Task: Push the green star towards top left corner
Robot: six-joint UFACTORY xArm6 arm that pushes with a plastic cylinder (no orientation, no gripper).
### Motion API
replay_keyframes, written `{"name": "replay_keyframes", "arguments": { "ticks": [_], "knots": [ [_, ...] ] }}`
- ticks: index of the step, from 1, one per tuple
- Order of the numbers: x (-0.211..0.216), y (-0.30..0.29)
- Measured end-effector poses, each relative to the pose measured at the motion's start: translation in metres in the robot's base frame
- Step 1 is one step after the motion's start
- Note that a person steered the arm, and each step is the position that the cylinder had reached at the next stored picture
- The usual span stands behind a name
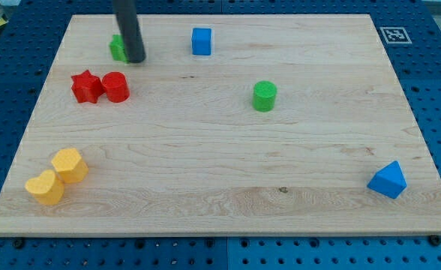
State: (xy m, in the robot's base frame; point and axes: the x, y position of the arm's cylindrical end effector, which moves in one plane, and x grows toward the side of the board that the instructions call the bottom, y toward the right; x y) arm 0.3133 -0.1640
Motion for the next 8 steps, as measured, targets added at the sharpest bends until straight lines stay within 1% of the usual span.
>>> {"name": "replay_keyframes", "arguments": {
  "ticks": [2, 5, 6, 8],
  "knots": [
    [-0.008, -0.011],
    [-0.008, -0.068],
    [-0.013, -0.072],
    [-0.056, -0.072]
  ]
}}
